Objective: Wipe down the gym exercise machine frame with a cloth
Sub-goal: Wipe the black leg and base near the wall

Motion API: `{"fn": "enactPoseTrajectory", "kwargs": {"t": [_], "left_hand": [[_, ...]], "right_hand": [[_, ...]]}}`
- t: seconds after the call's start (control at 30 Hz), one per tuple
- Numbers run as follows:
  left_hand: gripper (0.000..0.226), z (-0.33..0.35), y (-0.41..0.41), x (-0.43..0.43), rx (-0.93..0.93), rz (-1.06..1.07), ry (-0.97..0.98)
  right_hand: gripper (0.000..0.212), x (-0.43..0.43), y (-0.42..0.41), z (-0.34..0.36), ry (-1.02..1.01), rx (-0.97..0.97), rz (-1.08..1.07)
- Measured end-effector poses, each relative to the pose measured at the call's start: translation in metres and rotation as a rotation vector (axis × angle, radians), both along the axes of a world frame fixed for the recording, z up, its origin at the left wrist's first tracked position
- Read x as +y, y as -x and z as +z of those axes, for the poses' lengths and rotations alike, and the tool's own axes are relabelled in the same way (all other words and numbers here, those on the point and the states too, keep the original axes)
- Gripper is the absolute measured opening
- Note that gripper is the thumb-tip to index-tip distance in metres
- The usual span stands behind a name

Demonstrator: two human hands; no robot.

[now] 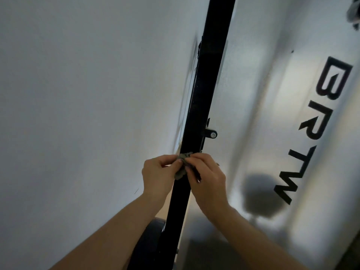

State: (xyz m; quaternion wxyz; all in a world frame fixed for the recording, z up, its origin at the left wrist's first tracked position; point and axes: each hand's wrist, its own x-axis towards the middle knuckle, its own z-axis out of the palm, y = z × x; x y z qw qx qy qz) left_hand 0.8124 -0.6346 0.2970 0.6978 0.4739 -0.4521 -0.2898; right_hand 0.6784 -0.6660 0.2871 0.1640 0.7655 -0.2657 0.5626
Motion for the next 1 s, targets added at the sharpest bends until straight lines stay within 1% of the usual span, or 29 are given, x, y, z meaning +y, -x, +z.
{"fn": "enactPoseTrajectory", "kwargs": {"t": [0.17,0.27,0.4,0.53,0.6,0.67,0.73,0.8,0.9,1.0], "left_hand": [[0.011,0.056,-0.002,-0.002,0.042,0.008,-0.025],[0.010,0.087,-0.004,0.002,0.085,-0.013,-0.055],[0.008,0.130,-0.007,0.004,0.093,-0.009,-0.132],[0.009,0.181,-0.008,0.004,0.140,-0.026,-0.174],[0.008,0.211,-0.006,0.005,0.165,-0.033,-0.177],[0.008,0.239,-0.003,0.006,0.183,-0.045,-0.176],[0.009,0.265,-0.002,0.005,0.134,-0.021,-0.186],[0.011,0.287,-0.003,0.005,0.074,0.004,-0.205],[0.009,0.315,-0.006,0.005,0.042,0.014,-0.216],[0.009,0.343,-0.008,0.006,0.073,-0.004,-0.227]], "right_hand": [[0.028,0.004,0.004,0.049,0.102,0.185,-0.085],[0.029,0.004,-0.001,0.084,0.086,0.263,-0.082],[0.016,0.006,-0.007,0.124,-0.011,0.290,-0.046],[0.015,0.008,-0.007,0.183,-0.025,0.298,-0.058],[0.017,0.007,-0.006,0.212,-0.028,0.279,-0.061],[0.021,0.010,-0.008,0.235,-0.083,0.180,-0.077],[0.024,0.014,-0.014,0.255,-0.126,0.085,-0.095],[0.022,0.017,-0.021,0.273,-0.171,0.031,-0.102],[0.007,0.018,-0.021,0.303,-0.192,0.001,-0.086],[0.010,0.017,-0.019,0.338,-0.195,0.024,-0.091]]}}
